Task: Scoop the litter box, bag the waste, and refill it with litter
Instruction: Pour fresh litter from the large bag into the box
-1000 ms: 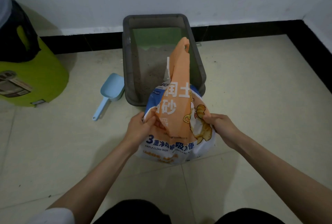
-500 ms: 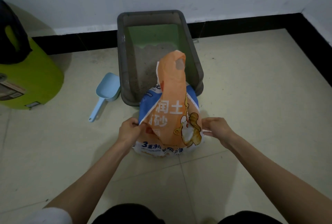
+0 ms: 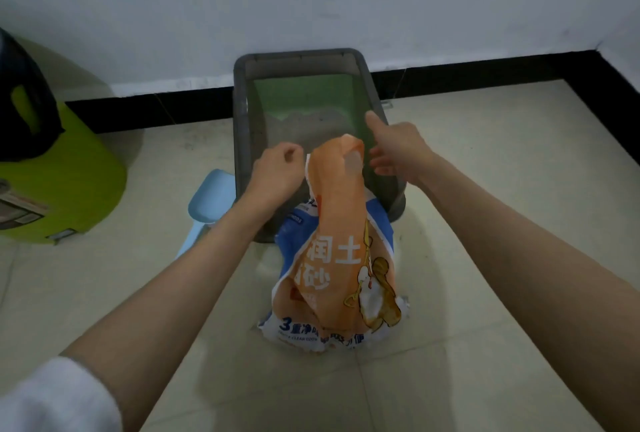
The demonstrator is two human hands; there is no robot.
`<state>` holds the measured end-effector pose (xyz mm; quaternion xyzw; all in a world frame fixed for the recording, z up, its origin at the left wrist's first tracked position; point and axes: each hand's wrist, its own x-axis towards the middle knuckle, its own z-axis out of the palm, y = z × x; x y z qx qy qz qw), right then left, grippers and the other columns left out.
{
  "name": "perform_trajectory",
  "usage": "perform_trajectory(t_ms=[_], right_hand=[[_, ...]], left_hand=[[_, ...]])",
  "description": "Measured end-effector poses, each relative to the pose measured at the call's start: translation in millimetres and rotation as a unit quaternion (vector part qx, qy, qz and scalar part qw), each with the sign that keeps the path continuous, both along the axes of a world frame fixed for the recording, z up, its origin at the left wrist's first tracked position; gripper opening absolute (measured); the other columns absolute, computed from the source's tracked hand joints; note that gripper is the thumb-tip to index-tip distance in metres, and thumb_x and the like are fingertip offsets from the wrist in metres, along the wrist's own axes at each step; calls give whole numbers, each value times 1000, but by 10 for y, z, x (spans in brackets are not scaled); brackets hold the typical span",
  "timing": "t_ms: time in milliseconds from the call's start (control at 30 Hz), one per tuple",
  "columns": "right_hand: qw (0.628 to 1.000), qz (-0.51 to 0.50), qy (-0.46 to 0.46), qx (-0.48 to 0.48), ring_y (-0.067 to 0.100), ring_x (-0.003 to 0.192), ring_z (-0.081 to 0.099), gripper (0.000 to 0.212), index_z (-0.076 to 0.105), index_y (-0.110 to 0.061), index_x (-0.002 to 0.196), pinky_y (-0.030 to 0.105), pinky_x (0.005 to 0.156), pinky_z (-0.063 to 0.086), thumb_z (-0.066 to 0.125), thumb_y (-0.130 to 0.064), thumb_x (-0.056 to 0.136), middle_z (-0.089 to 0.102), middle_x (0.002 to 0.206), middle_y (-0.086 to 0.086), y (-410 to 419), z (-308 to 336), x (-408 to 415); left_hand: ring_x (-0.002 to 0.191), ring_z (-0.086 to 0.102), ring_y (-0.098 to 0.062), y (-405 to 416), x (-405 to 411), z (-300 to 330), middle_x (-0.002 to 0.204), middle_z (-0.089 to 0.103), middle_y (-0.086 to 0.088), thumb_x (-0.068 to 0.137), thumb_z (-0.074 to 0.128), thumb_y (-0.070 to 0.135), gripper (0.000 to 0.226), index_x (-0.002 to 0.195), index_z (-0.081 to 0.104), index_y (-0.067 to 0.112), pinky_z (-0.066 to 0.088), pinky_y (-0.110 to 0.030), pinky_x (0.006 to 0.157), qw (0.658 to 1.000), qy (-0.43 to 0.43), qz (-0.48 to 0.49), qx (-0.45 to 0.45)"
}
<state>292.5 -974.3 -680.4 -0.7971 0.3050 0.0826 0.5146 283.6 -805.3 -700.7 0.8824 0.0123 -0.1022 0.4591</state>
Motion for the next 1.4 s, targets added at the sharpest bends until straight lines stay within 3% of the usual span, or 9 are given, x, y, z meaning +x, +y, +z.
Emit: perform_trajectory(t_ms=[133,200,367,533,767,900,1067,1200,1400], right_hand=[[991,37,116,58,24,90,62,42,57,-6,104,32,76,54,57,-45,87,63,100,12,88,-159,222],[985,46,151,70,15,66,55,19,54,-9,81,23,61,48,53,-25,92,58,76,9,82,-207,203],[990,57,131,-2,12,49,47,24,53,-6,66,19,41,40,56,-6,90,51,59,6,-22,-294,-17],[988,119,91,-40,12,55,43,13,57,-7,75,21,48,37,54,-10,87,47,64,6,29,-202,-211],[978,184,63,-73,22,61,51,21,52,-10,71,31,54,45,47,-12,91,52,69,10,-37,4,-411],[974,192,77,-88,29,82,63,14,56,-10,76,36,69,57,51,-10,89,61,85,13,-83,53,-476],[984,151,61,-76,13,55,51,16,53,-9,68,15,40,38,53,-9,85,52,65,4,-129,164,-537],[986,145,64,-47,10,52,49,24,49,-15,63,12,39,34,55,-11,86,51,61,0,-174,301,-621],[982,169,68,-55,11,54,50,16,54,-7,71,12,38,36,53,-12,86,52,66,3,-169,413,-634]], left_hand=[[121,47,-23,-225,425,-96,135,48,-5,98,38,34,40,133,46,17,40,-41,103,986,141,-48,-70],[110,53,-22,-267,424,-194,119,57,-7,99,35,38,39,119,57,12,43,-35,94,981,161,-102,-36],[54,44,-11,-79,299,-389,58,48,-3,95,48,27,37,65,58,7,35,-21,53,994,81,-46,49],[87,58,-17,25,256,-458,89,62,-4,83,63,9,6,88,65,7,46,-25,76,994,98,-2,48],[66,54,-19,-165,425,-459,76,53,-9,84,58,9,6,85,55,4,43,-25,49,965,236,-24,110],[90,62,-29,-154,411,-463,102,63,-20,86,54,4,11,93,59,-3,47,-28,65,975,190,18,114],[106,57,-26,-48,398,-168,101,57,-11,91,48,2,16,97,63,1,39,-24,76,990,104,31,85],[64,50,-16,52,423,-26,74,52,-9,91,52,11,22,71,54,4,36,-22,52,989,101,3,109],[83,63,-25,88,447,93,92,65,-15,87,55,9,18,93,68,-4,50,-29,64,988,83,-13,129]])
